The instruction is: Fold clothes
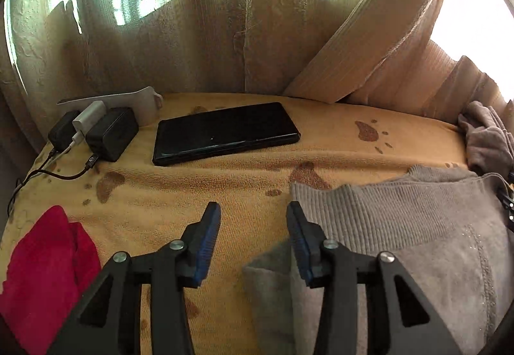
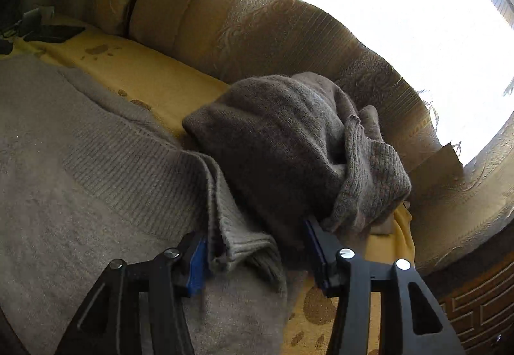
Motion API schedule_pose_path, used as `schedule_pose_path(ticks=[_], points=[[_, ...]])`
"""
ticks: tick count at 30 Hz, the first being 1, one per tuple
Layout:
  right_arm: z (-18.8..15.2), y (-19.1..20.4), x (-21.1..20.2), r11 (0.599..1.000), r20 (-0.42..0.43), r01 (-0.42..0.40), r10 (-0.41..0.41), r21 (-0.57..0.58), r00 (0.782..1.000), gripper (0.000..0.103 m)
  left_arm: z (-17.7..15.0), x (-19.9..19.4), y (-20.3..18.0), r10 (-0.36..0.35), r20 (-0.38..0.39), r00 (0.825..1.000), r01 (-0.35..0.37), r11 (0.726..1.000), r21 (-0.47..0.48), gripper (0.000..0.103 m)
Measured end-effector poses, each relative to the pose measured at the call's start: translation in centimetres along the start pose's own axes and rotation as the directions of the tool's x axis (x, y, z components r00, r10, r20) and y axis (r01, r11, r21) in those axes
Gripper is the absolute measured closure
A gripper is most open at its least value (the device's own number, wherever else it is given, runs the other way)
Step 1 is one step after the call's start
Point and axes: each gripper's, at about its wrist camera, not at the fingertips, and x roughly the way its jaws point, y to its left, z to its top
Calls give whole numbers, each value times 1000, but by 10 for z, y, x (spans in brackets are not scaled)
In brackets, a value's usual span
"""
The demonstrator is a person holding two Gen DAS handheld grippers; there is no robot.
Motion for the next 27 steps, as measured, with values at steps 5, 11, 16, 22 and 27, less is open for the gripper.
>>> schedule_pose_path(ticks=[5, 11, 16, 22, 27], points=[[-15, -45, -50, 971, 99, -153, 137, 182, 986, 19, -21, -53, 6, -121, 34, 992, 122, 992, -20, 26], [-95, -90, -122, 818, 260, -409, 326, 405, 909, 19, -75, -116, 16, -288, 42, 957, 291, 954, -76, 21], [-156, -74, -144, 780, 217, -436, 378, 449, 900, 19, -123, -139, 17, -326, 2, 945, 325, 940, -103, 21], [-181, -48, -143, 733, 217, -498, 450, 464, 866, 19, -151, -142, 21, -345, -7, 938, 339, 926, -167, 21], [-176, -32, -132, 707, 210, -527, 491, 471, 846, 19, -158, -140, 9, -405, -2, 914, 401, 906, -136, 21]])
